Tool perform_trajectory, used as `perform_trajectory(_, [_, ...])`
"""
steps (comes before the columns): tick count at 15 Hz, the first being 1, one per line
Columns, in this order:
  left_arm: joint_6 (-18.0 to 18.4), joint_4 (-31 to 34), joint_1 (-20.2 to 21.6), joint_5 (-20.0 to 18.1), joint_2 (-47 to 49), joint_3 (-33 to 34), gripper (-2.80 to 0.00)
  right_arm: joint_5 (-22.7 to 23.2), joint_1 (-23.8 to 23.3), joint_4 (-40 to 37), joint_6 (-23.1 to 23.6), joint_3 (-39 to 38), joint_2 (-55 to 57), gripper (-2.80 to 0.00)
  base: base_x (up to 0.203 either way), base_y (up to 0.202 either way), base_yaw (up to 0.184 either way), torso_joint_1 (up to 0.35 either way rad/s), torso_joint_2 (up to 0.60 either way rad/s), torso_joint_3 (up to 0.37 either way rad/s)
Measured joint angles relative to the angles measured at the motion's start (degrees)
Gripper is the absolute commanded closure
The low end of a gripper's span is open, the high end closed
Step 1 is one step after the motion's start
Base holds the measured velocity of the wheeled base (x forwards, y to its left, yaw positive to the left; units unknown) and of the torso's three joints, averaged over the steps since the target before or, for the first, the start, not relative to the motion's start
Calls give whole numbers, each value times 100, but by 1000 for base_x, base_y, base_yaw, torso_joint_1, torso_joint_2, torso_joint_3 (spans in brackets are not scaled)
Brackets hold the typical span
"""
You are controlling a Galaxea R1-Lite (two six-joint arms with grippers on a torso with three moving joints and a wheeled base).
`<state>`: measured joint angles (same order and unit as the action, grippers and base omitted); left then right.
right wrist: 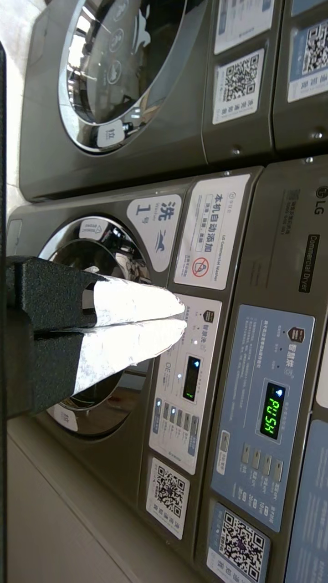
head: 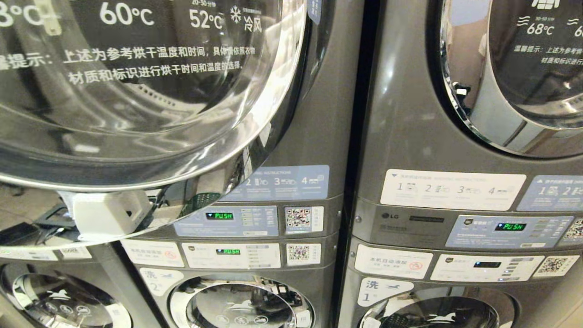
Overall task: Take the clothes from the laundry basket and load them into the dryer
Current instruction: Close the dryer
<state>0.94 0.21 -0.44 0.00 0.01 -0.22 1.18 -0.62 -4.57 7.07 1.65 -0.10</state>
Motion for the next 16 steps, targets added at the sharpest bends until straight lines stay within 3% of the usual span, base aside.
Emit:
perform_trajectory(4, [-48, -10, 0, 10, 2, -2, 0, 9, 0, -9, -2, 4, 0, 0, 0, 0, 0, 0, 0, 0])
perform_trajectory(7, [347, -66, 0, -54, 2, -142, 0, 10, 0, -6, -10, 4, 0, 0, 0, 0, 0, 0, 0, 0])
perform_trajectory(9, [533, -171, 0, -382, 10, -767, 0, 16, 0, -5, -5, 2, 5, 0, 0, 0, 0, 0, 0, 0])
perform_trajectory(12, [556, -188, 0, -1040, 177, -2407, 0, 39, 0, -13, -2, 9, 40, 0, 0, 0, 0, 0, 0, 0])
perform_trajectory(16, [507, 225, 0, -1590, 426, -4070, 0, 43, 2, -15, -2, 11, 69, 0, 0, 0, 0, 0, 0, 0])
